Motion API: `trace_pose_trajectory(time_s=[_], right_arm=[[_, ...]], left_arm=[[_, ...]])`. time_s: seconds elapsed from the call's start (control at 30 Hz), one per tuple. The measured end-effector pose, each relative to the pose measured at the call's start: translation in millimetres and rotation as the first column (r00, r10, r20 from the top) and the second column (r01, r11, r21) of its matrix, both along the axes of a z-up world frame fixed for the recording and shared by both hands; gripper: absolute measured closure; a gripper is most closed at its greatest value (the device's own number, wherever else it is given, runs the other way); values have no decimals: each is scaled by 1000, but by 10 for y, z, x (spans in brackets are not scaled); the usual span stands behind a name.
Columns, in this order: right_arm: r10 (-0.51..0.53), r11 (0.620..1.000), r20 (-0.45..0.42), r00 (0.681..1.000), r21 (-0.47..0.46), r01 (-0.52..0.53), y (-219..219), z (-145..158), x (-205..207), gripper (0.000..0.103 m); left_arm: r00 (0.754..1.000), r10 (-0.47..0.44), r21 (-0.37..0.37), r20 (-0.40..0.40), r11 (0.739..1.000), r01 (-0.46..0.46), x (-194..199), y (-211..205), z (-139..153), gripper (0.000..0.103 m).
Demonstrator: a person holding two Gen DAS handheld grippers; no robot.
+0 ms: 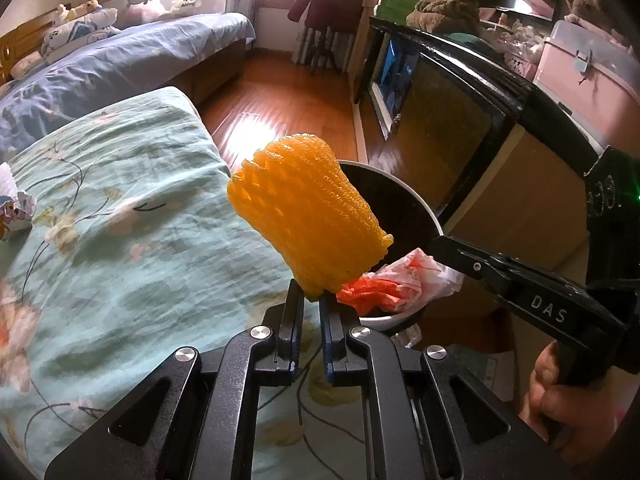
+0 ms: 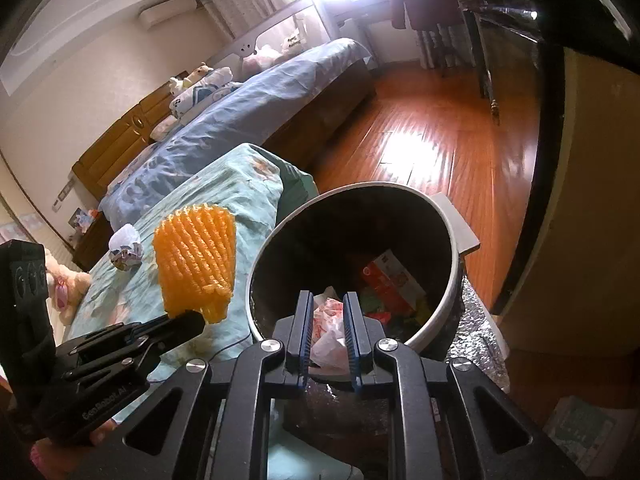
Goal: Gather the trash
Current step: 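Open both tools to drop the mesh sleeve and plastic bag into the bin, then move both open tools to the white foam net and crumpled wrapper on the bedspread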
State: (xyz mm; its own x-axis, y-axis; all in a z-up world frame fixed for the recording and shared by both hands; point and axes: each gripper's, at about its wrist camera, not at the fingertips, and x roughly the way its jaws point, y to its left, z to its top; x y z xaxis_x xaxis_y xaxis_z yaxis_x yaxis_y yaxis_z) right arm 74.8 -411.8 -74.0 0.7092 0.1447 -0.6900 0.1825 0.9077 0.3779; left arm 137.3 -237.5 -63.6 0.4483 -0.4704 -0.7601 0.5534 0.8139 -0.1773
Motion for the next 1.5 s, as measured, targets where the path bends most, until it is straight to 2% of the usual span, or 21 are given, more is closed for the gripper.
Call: trace_pose_trajectory(time_s=[0.2, 0.23, 0.37, 0.63, 0.7, 0.73, 0.77, 0.93, 1.07, 1.3, 1.5], right_arm=[[-32, 999, 1, 999, 3, 32, -102, 8, -7, 87], [-36, 999, 0, 999, 5, 36, -110, 7, -5, 84], [-57, 998, 5, 998, 18, 57, -164, 34, -3, 83], [-46, 999, 16, 999, 18, 45, -84, 89, 9, 81], [-34, 999, 16, 999, 24, 34, -28, 87, 22, 71], [-28, 999, 19, 999, 27, 28, -3, 91, 28, 59], [-22, 999, 20, 1000, 29, 21, 32, 90, 34, 52], [18, 999, 31, 999, 50, -19, 200, 104, 84, 32], [43, 997, 38, 998, 59, -45, 337, 132, 122, 23], [80, 992, 29, 996, 90, -83, 562, 128, 222, 16], [114, 991, 27, 993, 70, -115, 786, 125, 281, 12]], left_arm=[[1000, -1, -1, 1, 1000, 1, 22, -72, 25, 94], [1000, 1, -2, 1, 1000, -1, 25, -76, 29, 93], [1000, 11, -5, 5, 1000, -11, 18, -50, 31, 82], [999, 54, -19, -5, 998, -54, 9, 146, 15, 77], [997, 72, -25, -7, 997, -73, 14, 227, 17, 76], [996, 87, -29, -7, 996, -87, 14, 293, 19, 74], [995, 99, -31, -7, 995, -99, 18, 355, 17, 72], [986, 168, -50, -16, 984, -168, 47, 661, 12, 67], [975, 220, -58, -24, 974, -221, 74, 884, -3, 64], [952, 305, -68, -32, 949, -307, 106, 1280, -32, 62], [927, 376, -71, -17, 924, -376, 115, 1577, -26, 51]])
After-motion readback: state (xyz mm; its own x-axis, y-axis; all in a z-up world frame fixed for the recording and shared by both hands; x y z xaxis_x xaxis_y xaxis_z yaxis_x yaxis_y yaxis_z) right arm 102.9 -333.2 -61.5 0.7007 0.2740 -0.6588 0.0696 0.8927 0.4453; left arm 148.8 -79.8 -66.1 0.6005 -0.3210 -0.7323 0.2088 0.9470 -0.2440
